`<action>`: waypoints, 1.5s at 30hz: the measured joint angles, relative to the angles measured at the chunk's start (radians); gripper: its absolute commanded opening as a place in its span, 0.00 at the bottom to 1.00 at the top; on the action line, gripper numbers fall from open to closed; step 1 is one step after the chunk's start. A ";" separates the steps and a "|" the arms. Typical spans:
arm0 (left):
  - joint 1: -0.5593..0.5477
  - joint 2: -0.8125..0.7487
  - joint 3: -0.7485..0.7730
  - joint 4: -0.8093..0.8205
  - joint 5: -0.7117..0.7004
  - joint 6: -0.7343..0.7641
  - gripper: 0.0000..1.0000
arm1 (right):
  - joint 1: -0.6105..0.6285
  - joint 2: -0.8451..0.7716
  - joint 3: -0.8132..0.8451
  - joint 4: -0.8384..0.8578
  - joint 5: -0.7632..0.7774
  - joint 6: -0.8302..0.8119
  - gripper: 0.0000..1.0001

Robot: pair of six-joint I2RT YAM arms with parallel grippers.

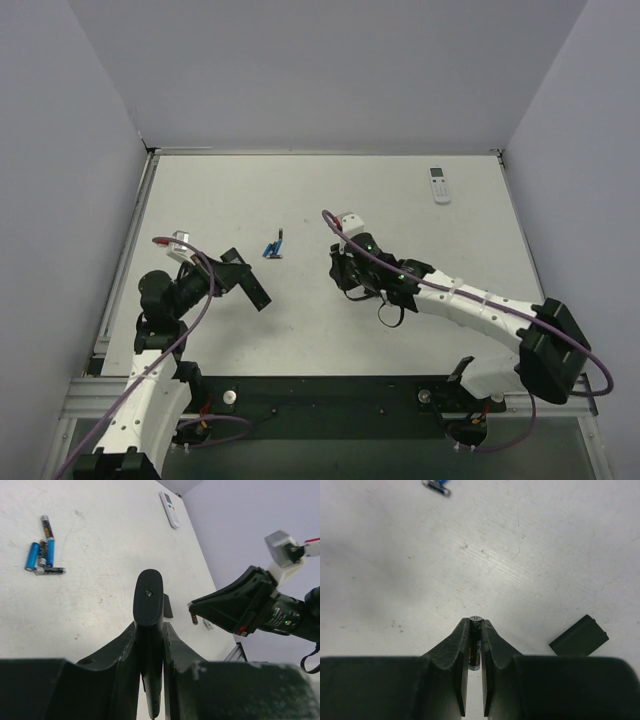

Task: Load the batteries into the remote control
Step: Pick up the battery from the center of the board, then load the battery into the remote control.

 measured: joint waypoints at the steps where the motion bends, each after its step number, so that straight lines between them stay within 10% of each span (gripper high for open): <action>1: -0.009 -0.004 -0.018 0.034 -0.003 -0.026 0.00 | 0.005 -0.039 -0.008 0.018 0.000 -0.002 0.00; 20: -0.486 0.051 -0.154 0.483 -0.386 -0.268 0.00 | 0.277 -0.343 -0.113 0.355 0.027 -0.086 0.00; 45: -0.582 0.026 -0.219 0.618 -0.570 -0.456 0.00 | 0.369 -0.246 -0.145 0.498 0.098 -0.166 0.00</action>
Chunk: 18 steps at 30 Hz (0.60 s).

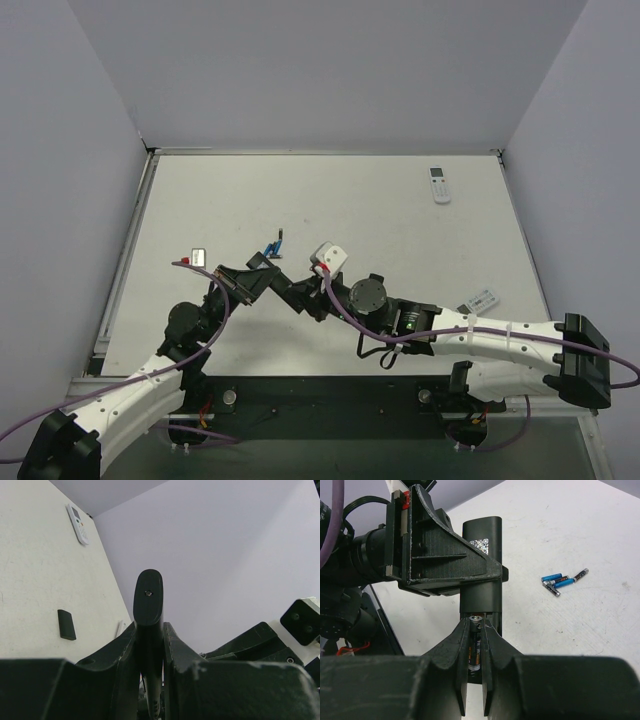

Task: Load the batteries into the remote control
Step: Load the battery into the remote control.

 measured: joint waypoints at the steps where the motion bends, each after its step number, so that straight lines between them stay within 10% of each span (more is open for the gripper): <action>1: -0.001 0.000 0.000 0.000 -0.001 -0.003 0.00 | 0.001 0.003 0.000 0.001 0.000 -0.002 0.00; 18: -0.012 0.005 0.000 0.015 -0.018 -0.013 0.00 | 0.012 0.037 0.000 0.018 0.000 -0.024 0.00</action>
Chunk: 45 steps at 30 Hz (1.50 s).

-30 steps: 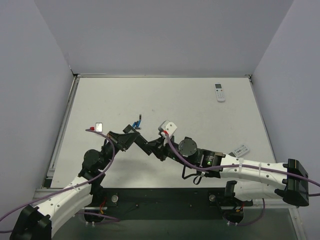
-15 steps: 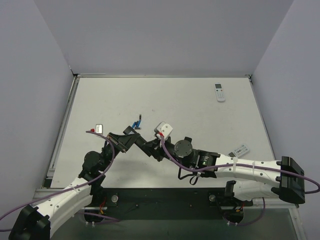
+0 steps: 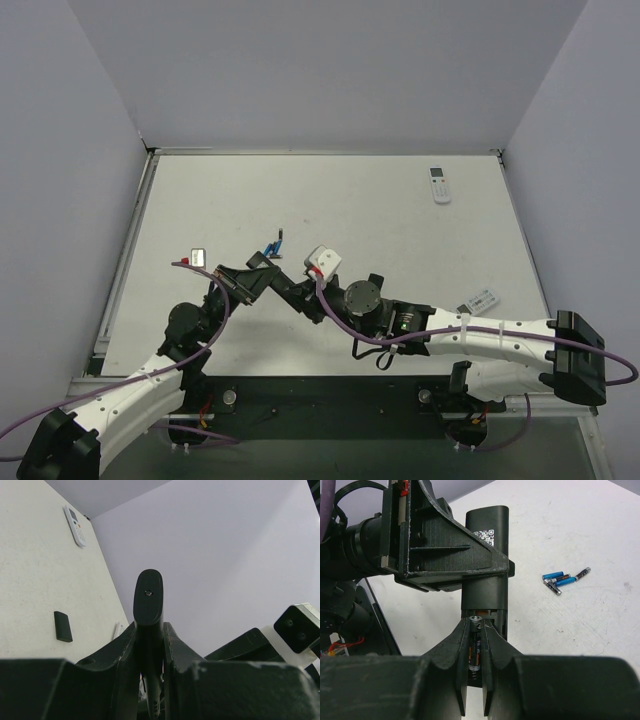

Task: Load the batteries into the remote control
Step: Load the battery into the remote control.

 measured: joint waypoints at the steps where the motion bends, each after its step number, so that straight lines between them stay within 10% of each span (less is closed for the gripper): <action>1: 0.000 0.000 0.000 0.000 -0.001 -0.001 0.00 | 0.000 0.002 -0.001 0.000 0.000 -0.001 0.00; 45: -0.002 0.069 0.003 0.037 0.000 0.017 0.00 | 0.000 0.045 -0.001 -0.015 0.023 0.015 0.15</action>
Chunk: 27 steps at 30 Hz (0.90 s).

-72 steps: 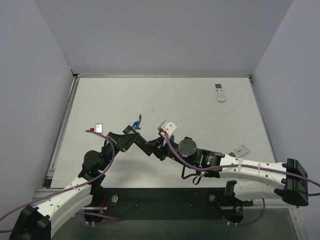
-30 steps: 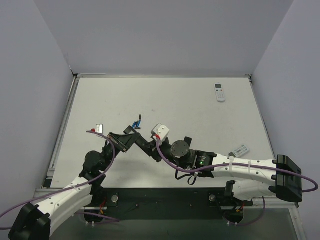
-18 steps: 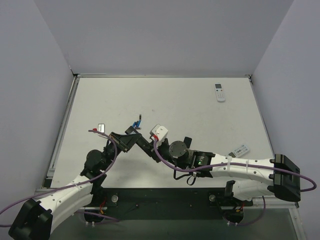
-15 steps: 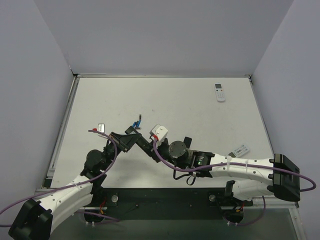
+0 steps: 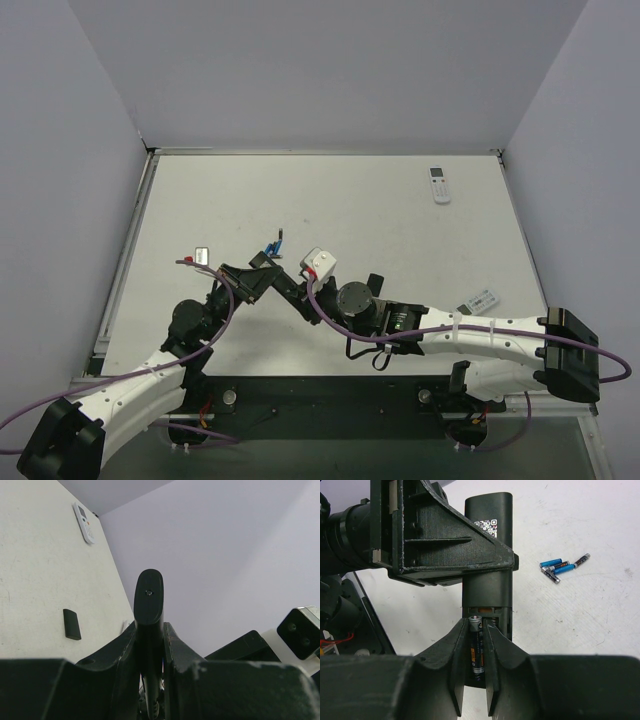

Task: Load the batteries into the remote control
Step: Load the battery into the remote control.

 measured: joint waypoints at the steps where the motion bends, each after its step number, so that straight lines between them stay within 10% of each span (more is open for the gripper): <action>1: 0.000 0.000 0.000 0.000 0.000 -0.001 0.00 | 0.000 0.000 0.000 0.000 0.000 0.000 0.15; 27: -0.019 0.012 0.000 0.000 -0.016 -0.023 0.00 | -0.006 -0.006 0.013 -0.033 -0.020 -0.004 0.36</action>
